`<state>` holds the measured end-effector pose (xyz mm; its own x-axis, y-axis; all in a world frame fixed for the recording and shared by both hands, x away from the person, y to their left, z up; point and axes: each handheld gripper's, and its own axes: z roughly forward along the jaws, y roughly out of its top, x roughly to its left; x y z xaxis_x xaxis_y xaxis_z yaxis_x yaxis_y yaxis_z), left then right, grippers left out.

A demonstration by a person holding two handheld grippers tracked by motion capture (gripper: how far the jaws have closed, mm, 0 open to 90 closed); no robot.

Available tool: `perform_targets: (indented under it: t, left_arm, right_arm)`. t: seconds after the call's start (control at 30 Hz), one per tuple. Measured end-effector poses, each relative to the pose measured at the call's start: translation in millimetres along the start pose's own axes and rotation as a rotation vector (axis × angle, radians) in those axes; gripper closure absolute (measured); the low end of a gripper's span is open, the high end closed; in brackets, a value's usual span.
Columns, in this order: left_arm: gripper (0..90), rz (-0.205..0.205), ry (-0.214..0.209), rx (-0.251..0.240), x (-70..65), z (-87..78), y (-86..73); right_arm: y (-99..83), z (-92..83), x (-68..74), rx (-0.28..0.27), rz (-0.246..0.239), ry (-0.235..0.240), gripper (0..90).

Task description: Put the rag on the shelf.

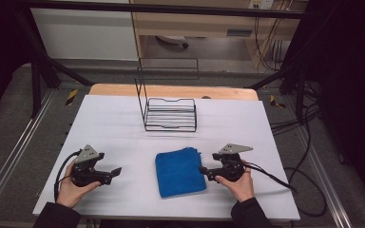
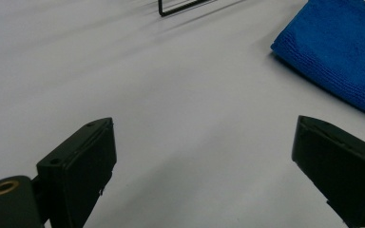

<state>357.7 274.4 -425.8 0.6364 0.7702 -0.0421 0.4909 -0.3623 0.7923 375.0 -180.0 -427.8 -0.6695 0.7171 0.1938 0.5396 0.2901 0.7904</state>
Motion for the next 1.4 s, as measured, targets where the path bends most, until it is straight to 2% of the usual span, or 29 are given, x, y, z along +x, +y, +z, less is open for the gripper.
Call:
perform_targets:
  t: [0.07, 0.43, 0.6, 0.8, 0.87, 1.0, 1.2, 1.4]
  left_arm:
    - [7.8, -0.006, 0.000, -0.003, -2.6, 1.9, 3.2]
    - [10.3, -0.004, 0.010, 0.017, -19.8, 16.6, 25.7]
    - [12.7, 0.000, -0.006, 0.021, -33.8, 28.7, 39.8]
    - [16.7, 0.002, -0.016, 0.035, -48.4, 48.7, 53.5]
    - [19.7, -0.019, -0.028, 0.036, -51.6, 56.3, 56.6]
    - [28.0, -0.037, -0.036, 0.058, -59.2, 72.2, 61.2]
    - [49.4, -0.076, -0.029, 0.090, -69.1, 92.8, 63.1]
    - [59.3, -0.098, -0.035, 0.138, -74.7, 104.6, 58.5]
  right_arm:
    - [3.1, -0.6, -6.6, -0.003, -0.008, -0.013, 8.1]
    - [-0.3, -5.5, -15.2, -0.024, -0.018, -0.050, 5.3]
    - [-3.1, -8.1, -16.9, -0.022, -0.009, -0.060, 4.3]
    - [-4.5, -8.6, -16.7, -0.017, -0.020, -0.064, 3.7]
    - [-5.3, -9.2, -16.9, -0.020, -0.007, -0.065, 3.8]
    - [-5.9, -10.8, -19.1, -0.026, -0.009, -0.068, 4.0]
    - [-7.0, -10.7, -18.4, -0.023, -0.011, -0.066, 4.6]
    - [-6.9, -9.8, -18.4, -0.022, -0.008, -0.061, 5.2]
